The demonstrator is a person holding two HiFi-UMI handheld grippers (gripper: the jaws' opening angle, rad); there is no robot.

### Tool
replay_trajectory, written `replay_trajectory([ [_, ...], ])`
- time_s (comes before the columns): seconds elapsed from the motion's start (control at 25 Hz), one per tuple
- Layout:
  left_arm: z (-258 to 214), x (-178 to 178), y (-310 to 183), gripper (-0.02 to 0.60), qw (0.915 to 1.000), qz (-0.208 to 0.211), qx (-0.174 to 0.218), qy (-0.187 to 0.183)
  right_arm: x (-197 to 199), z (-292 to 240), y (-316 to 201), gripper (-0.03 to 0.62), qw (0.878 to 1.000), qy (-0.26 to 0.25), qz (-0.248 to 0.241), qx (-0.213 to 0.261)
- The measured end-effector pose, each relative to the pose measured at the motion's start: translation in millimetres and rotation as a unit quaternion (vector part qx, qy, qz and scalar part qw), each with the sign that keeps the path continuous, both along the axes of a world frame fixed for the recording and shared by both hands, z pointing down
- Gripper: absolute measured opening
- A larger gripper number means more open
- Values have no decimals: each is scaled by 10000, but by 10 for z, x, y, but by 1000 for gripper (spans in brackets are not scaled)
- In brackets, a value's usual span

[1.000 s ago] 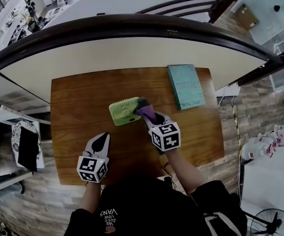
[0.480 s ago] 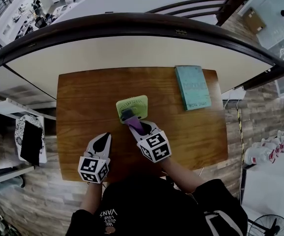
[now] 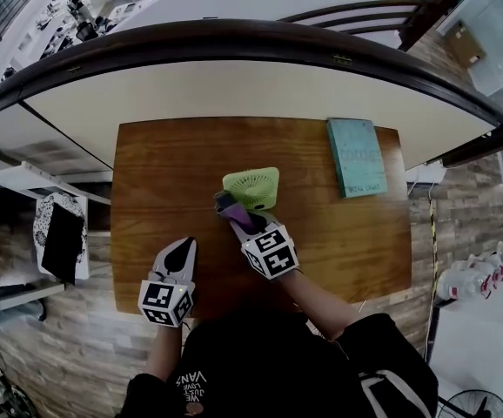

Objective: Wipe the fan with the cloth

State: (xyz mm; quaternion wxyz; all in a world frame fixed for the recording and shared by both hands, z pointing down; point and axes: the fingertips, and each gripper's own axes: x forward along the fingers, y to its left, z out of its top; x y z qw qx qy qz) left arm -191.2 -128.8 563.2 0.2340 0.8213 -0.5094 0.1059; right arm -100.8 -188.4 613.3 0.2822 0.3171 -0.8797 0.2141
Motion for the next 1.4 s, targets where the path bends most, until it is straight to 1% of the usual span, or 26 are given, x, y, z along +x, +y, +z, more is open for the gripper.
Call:
replay_trajectory([
  [0.24, 1, 113, -34, 9, 9999, 137, 24, 65, 239, -3, -38, 98, 9996, 94, 274, 29],
  [0.48, 5, 284, -54, 9, 9994, 313, 25, 114, 660, -28, -120, 98, 9971, 187, 737, 67],
  [0.72, -11, 394, -48, 9, 9992, 392, 38, 114, 1115, -1, -180, 98, 9926, 348, 1163, 79],
  [0.92, 9, 420, -26, 9, 9992, 388, 1, 105, 1339, 14, -238, 98, 9894, 449, 1380, 105],
  [1.04, 0, 444, -4, 9, 9993, 369, -1, 111, 1355, -25, -217, 98, 9895, 405, 1382, 129],
  [1.16, 1, 450, 17, 9, 9994, 337, 12, 121, 1258, -85, -126, 98, 9914, 297, 1263, 144],
  [1.24, -7, 449, 39, 9, 9994, 305, 17, 133, 1112, -138, -17, 98, 9940, 204, 1060, 149],
  [1.4, -14, 438, 96, 9, 9997, 212, 28, 150, 662, -135, 223, 98, 9991, 48, 406, 89],
])
